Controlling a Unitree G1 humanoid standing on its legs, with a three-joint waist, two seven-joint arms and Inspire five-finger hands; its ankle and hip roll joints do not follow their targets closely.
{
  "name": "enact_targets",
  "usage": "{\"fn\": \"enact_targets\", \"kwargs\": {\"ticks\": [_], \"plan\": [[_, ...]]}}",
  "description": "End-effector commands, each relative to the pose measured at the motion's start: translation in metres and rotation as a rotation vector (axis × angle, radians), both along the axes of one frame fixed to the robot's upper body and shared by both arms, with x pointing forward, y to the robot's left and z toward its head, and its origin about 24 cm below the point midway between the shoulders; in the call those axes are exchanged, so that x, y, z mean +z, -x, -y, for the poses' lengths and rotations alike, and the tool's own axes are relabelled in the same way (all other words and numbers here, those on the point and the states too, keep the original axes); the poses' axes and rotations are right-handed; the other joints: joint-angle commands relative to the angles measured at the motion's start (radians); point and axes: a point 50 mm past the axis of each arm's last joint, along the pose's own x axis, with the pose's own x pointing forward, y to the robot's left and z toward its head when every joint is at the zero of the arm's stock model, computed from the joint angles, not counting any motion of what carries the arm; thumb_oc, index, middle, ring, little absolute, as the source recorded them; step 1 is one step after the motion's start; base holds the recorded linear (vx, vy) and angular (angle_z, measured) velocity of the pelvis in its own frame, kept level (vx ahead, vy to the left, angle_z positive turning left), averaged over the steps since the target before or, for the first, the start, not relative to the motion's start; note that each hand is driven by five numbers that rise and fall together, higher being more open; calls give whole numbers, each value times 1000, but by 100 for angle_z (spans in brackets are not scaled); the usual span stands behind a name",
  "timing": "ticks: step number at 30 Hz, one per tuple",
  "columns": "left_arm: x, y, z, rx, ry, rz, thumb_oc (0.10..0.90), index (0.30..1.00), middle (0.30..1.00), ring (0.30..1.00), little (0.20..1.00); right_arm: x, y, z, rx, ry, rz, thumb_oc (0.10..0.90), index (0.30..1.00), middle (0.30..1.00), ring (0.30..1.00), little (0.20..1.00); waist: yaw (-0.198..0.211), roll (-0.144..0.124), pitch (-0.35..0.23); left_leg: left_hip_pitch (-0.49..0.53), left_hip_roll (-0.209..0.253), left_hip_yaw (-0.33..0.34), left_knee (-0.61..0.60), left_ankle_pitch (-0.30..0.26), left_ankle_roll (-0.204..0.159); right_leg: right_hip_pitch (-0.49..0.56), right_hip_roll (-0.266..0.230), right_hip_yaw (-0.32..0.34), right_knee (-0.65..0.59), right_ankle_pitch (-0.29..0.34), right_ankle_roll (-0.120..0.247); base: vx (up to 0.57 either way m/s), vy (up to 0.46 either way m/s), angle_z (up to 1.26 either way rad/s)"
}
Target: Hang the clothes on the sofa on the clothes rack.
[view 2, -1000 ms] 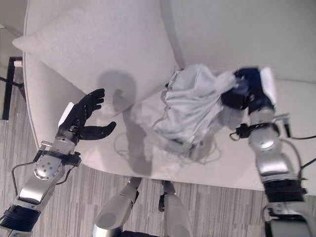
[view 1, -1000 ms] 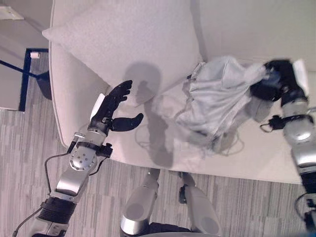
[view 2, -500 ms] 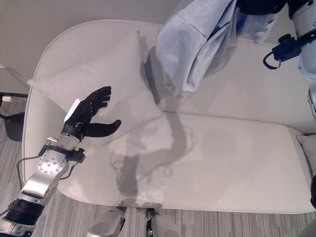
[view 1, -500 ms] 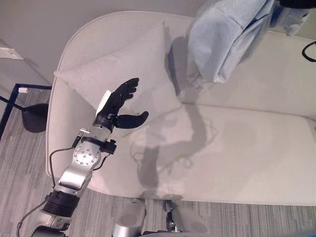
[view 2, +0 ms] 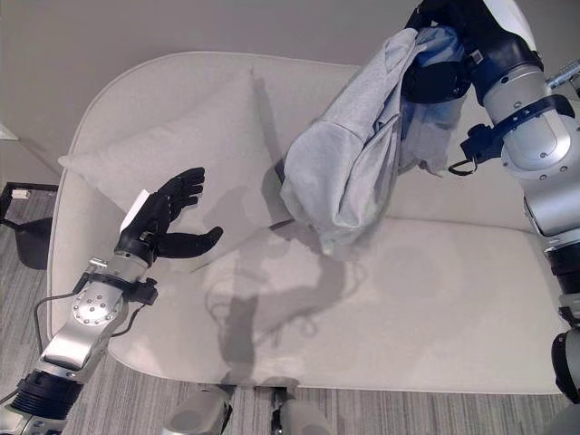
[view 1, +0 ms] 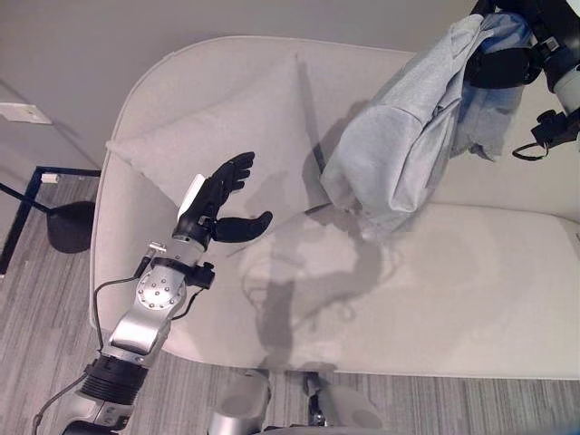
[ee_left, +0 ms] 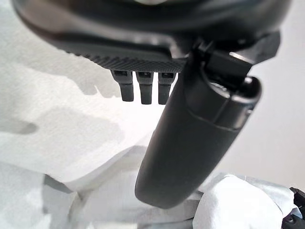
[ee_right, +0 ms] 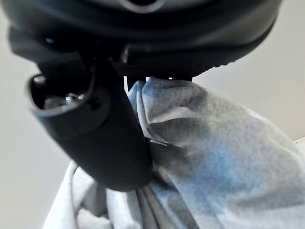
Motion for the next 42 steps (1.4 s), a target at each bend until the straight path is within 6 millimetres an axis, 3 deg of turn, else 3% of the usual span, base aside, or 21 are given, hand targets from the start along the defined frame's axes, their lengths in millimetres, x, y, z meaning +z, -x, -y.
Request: {"fn": "enact_targets", "kwargs": {"ticks": [1, 9, 10, 12, 14, 18, 22, 27, 33, 39, 42], "plan": [[-12, 3, 20, -83, 120, -9, 800, 900, 900, 900, 900, 58, 3, -20, 96, -203, 291, 400, 300, 300, 300, 300, 13, -64, -289, 32, 99, 55, -5, -141, -24, 25, -138, -16, 4, 19, 105, 0, 0, 0], [-41, -15, 56, -162, 173, -153, 800, 900, 900, 900, 900, 102, 2, -65, 241, -258, 390, 400, 300, 300, 300, 300, -15, -70, -317, 58, 103, 65, -5, -148, -27, 43, -138, -2, 4, 17, 102, 0, 0, 0], [-44, -20, 63, -163, 166, -169, 800, 900, 900, 900, 900, 112, 5, -78, 287, -269, 415, 400, 300, 300, 300, 300, -26, -75, -327, 63, 106, 67, -5, -150, -29, 45, -137, 2, 4, 15, 102, 0, 0, 0], [-44, -24, 70, -168, 173, -174, 800, 900, 900, 900, 900, 119, 6, -85, 308, -278, 433, 400, 300, 300, 300, 300, -31, -76, -331, 66, 108, 68, -5, -152, -29, 47, -136, 4, 4, 14, 102, 0, 0, 0], [-43, -35, 86, -171, 189, -179, 800, 900, 900, 900, 900, 129, 5, -105, 353, -297, 443, 400, 300, 300, 300, 300, -46, -86, -346, 72, 111, 72, -5, -154, -33, 49, -132, 15, 4, 14, 100, 21, -26, -5], [-28, -53, 94, -127, 150, -119, 800, 900, 900, 900, 900, 139, 4, -125, 371, -276, 446, 400, 300, 300, 300, 300, -64, -89, -359, 77, 117, 77, -5, -156, -39, 49, -129, 22, 4, 14, 99, 13, -22, -8], [-11, -71, 84, -10, 84, -37, 800, 900, 900, 900, 900, 144, -5, -137, 309, -231, 433, 400, 300, 300, 300, 300, -76, -93, -371, 83, 125, 89, -5, -158, -45, 46, -124, 31, 4, 17, 99, -7, -18, -9], [-9, -74, 56, 190, 95, 15, 800, 900, 900, 900, 900, 149, -11, -128, 216, -232, 424, 400, 300, 300, 300, 300, -66, -104, -378, 77, 124, 86, -5, -148, -47, 44, -126, 24, 4, 20, 100, -9, -4, -3], [1, -40, 23, 279, 153, 154, 800, 900, 900, 900, 900, 160, -3, -116, 160, -188, 465, 400, 300, 300, 300, 300, -26, -123, -372, 80, 124, 64, -5, -150, -45, 54, -123, 6, 4, 16, 95, 1, -5, -1], [-13, -6, -14, 327, 101, 132, 800, 900, 900, 900, 900, 173, 8, -107, 122, -161, 503, 400, 300, 300, 300, 300, 14, -129, -364, 75, 125, 46, -5, -146, -43, 56, -120, -6, 4, 16, 93, -6, -16, 10], [-23, 0, -20, 326, 122, 83, 800, 900, 900, 900, 900, 175, 9, -104, 118, -169, 504, 400, 300, 300, 300, 300, 20, -127, -366, 82, 131, 47, -5, -156, -42, 64, -115, -7, 4, 9, 90, 4, -10, 3]]}}
